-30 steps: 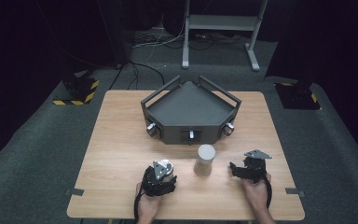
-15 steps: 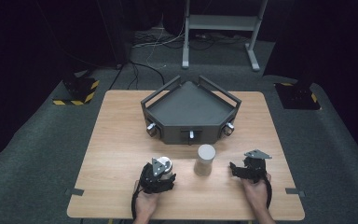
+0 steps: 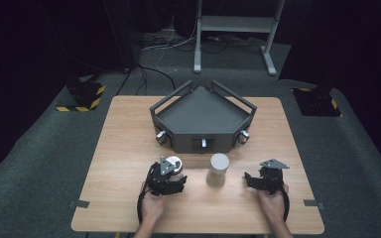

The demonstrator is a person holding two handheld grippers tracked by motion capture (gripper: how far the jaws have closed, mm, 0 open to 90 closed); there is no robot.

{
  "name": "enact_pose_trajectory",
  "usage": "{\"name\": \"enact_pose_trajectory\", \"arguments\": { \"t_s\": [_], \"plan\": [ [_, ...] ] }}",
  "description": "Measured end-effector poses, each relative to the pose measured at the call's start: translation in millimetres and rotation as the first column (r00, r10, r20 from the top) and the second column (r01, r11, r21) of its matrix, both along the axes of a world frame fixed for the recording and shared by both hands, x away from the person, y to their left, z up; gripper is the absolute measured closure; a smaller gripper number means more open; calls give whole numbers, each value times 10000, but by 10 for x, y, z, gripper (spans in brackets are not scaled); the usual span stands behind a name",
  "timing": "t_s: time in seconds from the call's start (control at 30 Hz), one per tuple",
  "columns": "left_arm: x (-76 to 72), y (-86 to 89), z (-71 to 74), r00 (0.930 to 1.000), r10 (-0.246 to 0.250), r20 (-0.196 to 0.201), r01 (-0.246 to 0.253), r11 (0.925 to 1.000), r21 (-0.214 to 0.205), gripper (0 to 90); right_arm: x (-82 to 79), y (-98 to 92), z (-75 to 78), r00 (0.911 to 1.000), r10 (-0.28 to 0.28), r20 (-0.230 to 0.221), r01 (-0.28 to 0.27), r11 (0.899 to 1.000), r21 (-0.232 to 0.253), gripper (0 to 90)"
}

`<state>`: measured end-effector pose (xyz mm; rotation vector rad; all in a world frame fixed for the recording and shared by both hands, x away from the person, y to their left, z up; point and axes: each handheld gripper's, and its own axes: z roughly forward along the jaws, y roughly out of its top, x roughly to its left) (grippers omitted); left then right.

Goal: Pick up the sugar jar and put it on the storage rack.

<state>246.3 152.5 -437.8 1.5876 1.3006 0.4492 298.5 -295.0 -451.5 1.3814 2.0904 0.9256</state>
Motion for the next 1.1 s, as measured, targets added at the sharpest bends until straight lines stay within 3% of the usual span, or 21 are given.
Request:
{"name": "enact_pose_trajectory", "arguments": {
  "t_s": [0.27, 0.57, 0.77, 0.87, 1.1],
  "plan": [
    [152, 50, 209, 9998, -191, -23, 191, 9997, -160, 312, 0, 0, 1, 10000, -3, -6, 3, 10000, 5, 138],
    [268, 59, 339, 9997, -260, -12, 259, 9989, -378, 312, 0, 0, 1, 10000, -2, -7, 2, 10000, 6, 138],
    [353, 68, 505, 9992, -392, 39, 392, 9991, -167, 311, 1, -1, 1, 10000, 1, -10, -1, 10000, 9, 138],
    [401, 90, 630, 9992, -375, 139, 379, 9989, -274, 311, 1, -2, 1, 10000, 1, -11, -1, 10000, 8, 138],
    [486, 115, 755, 9993, -372, 57, 374, 9974, -621, 311, 1, -1, 0, 10000, 0, -7, 0, 10000, 6, 138]
  ]
}}
